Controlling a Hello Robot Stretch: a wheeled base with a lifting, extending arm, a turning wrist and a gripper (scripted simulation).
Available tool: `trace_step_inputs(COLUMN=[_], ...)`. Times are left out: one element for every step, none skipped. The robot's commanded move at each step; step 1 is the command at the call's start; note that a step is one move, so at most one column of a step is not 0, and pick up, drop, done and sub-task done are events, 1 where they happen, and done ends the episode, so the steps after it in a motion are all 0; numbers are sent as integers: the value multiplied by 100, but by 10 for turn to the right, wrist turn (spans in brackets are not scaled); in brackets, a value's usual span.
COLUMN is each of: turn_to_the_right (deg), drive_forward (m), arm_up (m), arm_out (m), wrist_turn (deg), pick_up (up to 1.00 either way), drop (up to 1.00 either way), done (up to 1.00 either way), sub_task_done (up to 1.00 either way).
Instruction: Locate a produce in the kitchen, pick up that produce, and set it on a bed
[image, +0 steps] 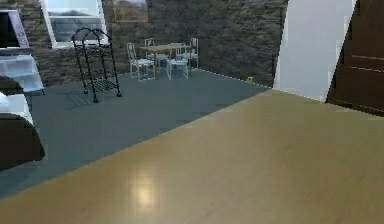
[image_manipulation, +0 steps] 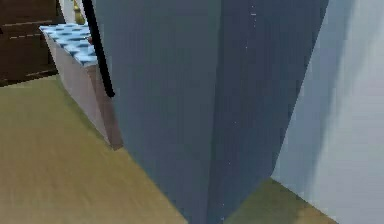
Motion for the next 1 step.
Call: trace_step_inputs(turn_to_the_right=[420], drive_forward=[0], arm_up=[0], arm_out=[0], wrist_turn=[0], pick_up=[0], drop=[0], done=[0], sub_task_done=[0])
